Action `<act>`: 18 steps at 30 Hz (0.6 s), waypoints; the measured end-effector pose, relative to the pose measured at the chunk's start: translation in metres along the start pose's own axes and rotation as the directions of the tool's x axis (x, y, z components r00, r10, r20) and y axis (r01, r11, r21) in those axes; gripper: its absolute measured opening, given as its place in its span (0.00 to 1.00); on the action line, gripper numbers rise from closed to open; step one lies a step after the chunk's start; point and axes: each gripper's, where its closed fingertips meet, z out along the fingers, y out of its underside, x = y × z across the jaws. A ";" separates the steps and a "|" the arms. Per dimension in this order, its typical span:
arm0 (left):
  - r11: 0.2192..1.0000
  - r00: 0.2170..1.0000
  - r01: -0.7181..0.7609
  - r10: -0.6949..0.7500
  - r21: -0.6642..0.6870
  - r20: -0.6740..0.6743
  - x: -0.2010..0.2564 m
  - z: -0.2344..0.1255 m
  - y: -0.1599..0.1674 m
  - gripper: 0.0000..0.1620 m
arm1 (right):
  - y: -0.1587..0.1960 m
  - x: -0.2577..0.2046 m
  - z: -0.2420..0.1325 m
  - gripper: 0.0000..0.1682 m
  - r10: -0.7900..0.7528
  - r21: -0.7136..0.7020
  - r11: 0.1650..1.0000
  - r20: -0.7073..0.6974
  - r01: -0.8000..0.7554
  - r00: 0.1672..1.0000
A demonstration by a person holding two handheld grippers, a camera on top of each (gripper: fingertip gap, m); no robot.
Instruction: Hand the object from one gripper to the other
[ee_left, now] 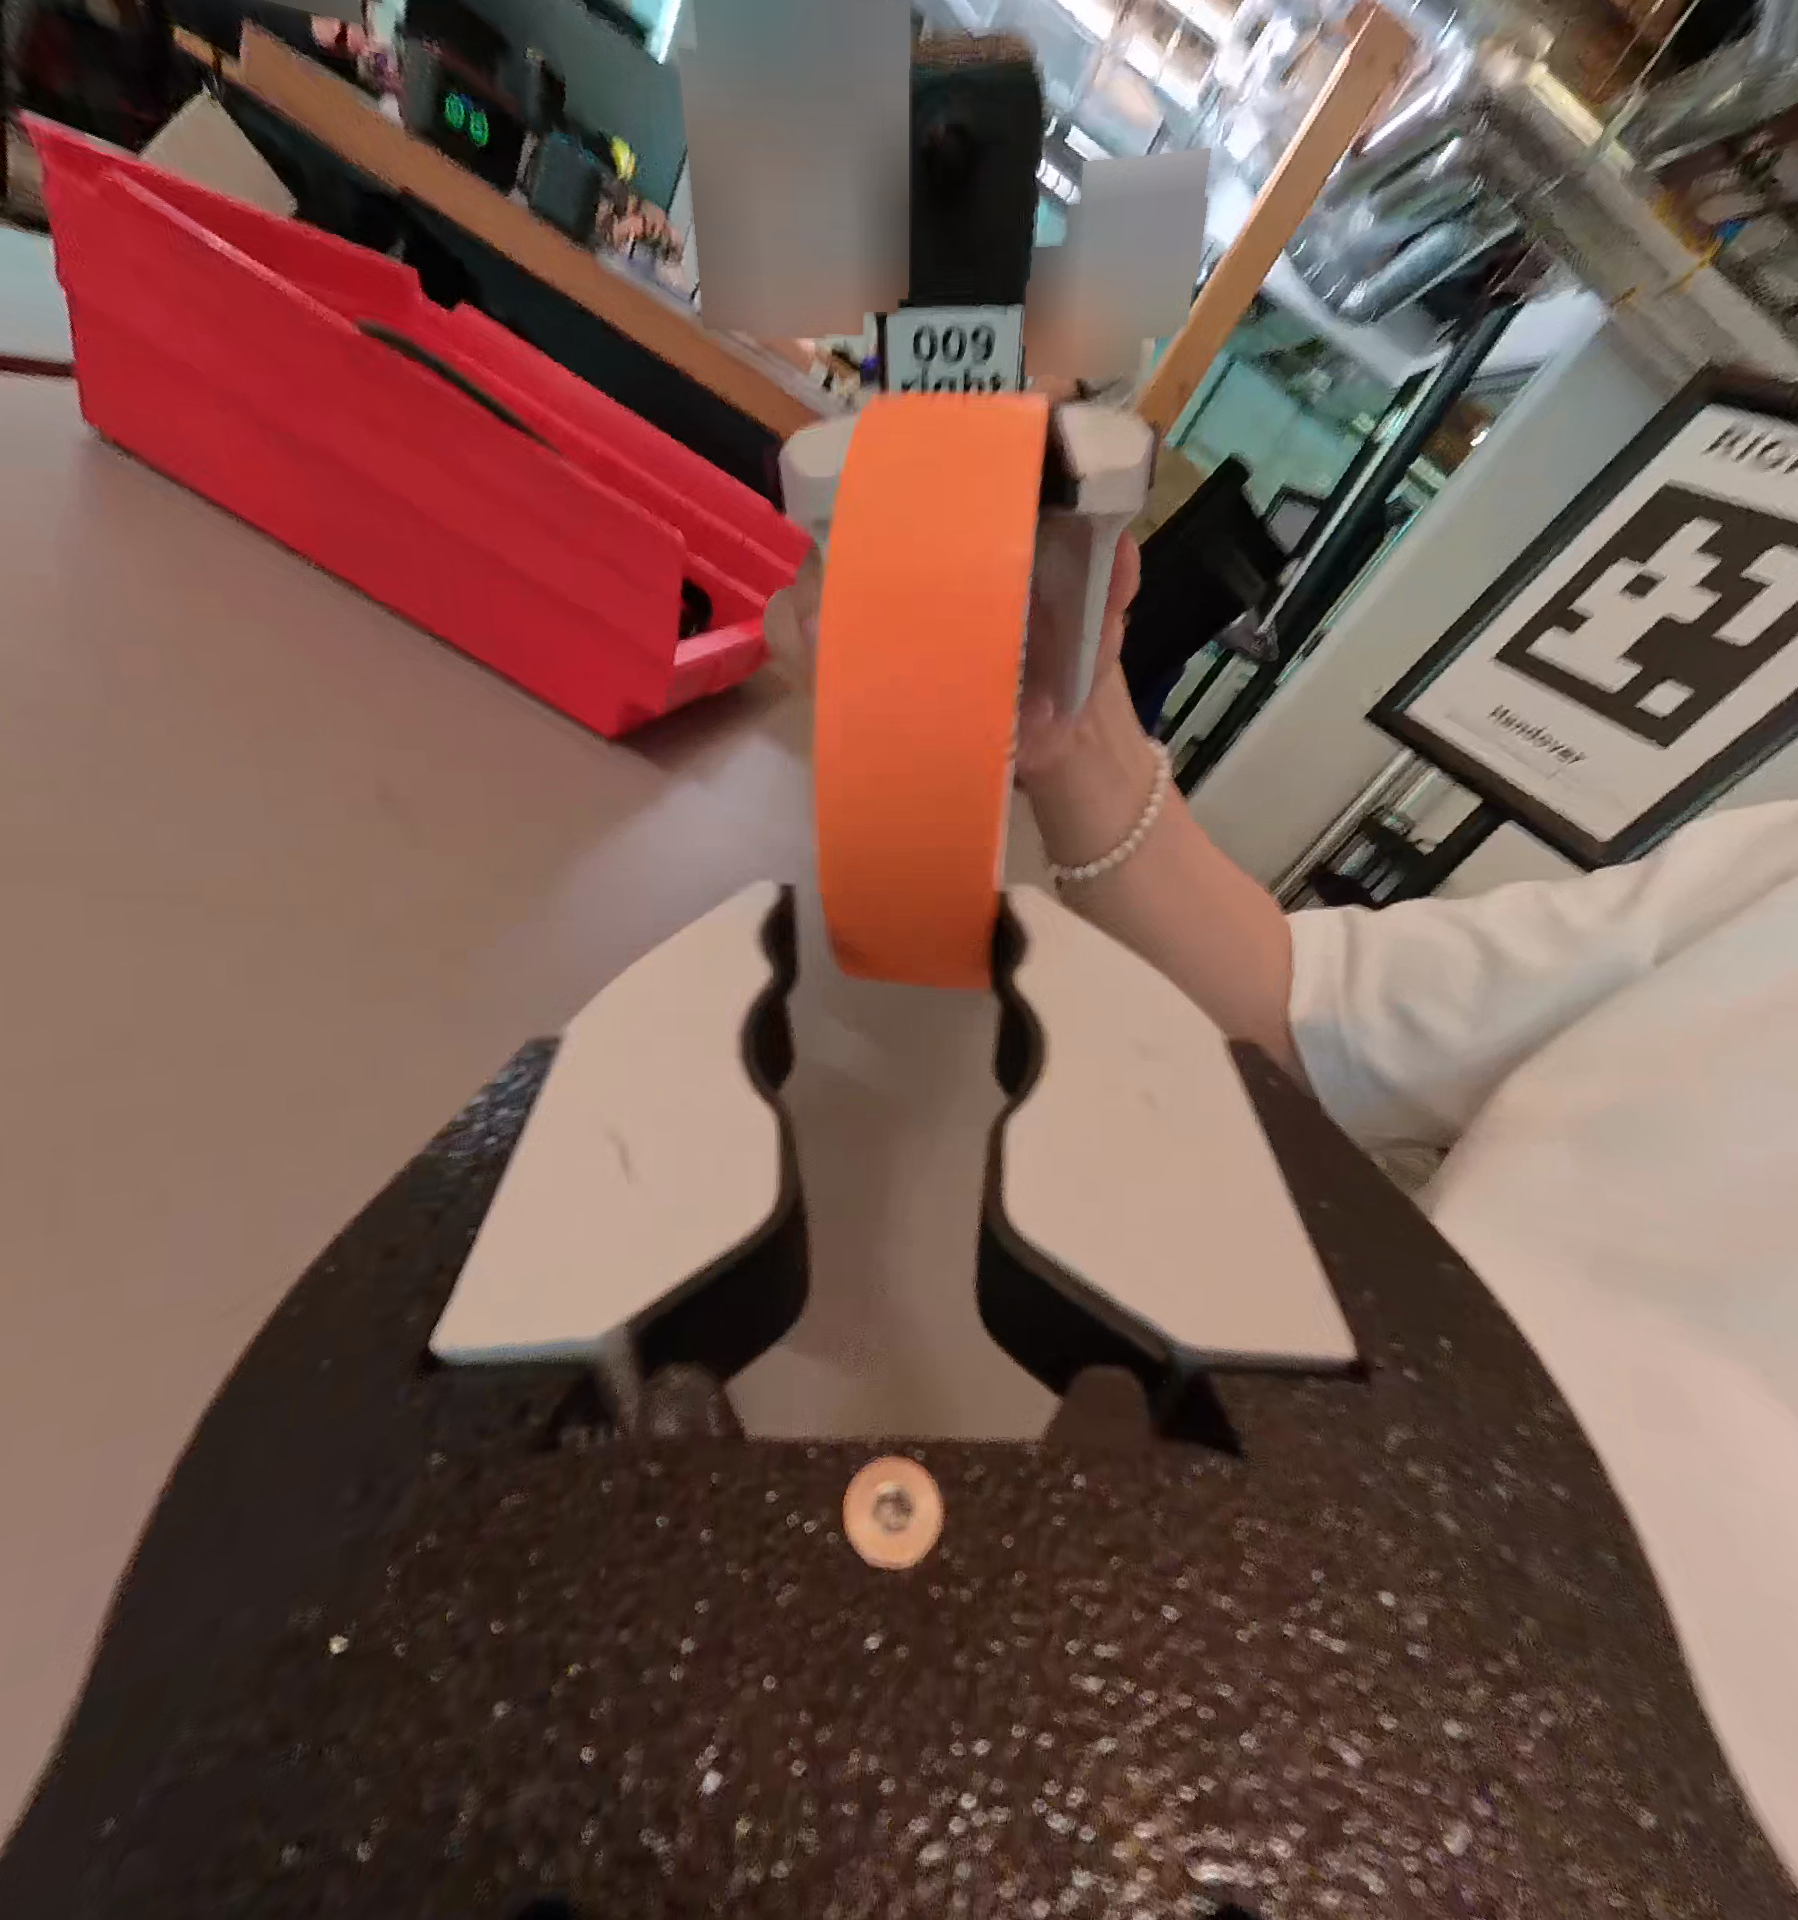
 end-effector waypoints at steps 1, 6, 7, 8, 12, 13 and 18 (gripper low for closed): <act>1.000 1.000 0.007 -0.006 0.024 -0.019 0.002 0.000 -0.003 0.18 | 0.000 0.001 0.000 0.17 -0.005 0.002 1.000 -0.005 0.005 1.000; 0.991 0.991 0.128 -0.127 0.031 -0.043 -0.002 -0.006 -0.009 0.17 | 0.000 0.012 -0.003 0.17 -0.007 0.024 1.000 -0.042 0.008 0.999; 0.985 0.985 0.168 -0.166 0.036 -0.038 -0.004 -0.008 -0.011 0.17 | 0.002 0.017 -0.004 0.17 -0.011 0.016 1.000 -0.067 0.013 0.998; 0.975 0.976 0.217 -0.216 0.040 -0.037 -0.006 -0.011 -0.013 0.17 | 0.004 0.022 -0.005 0.18 -0.029 0.002 1.000 -0.098 0.030 0.995; 0.914 0.917 0.397 -0.391 0.090 -0.074 -0.012 -0.026 -0.025 0.17 | 0.008 0.025 -0.011 0.33 -0.321 -0.077 0.947 -0.168 0.312 0.932; 0.892 0.897 0.441 -0.434 0.098 -0.086 -0.014 -0.030 -0.027 0.17 | 0.008 0.022 -0.012 0.38 -0.442 -0.100 0.897 -0.176 0.431 0.879; 0.806 0.805 0.589 -0.578 0.062 -0.131 -0.016 -0.046 -0.027 0.17 | 0.014 0.025 -0.014 0.52 -0.974 -0.400 0.202 -0.175 0.894 0.142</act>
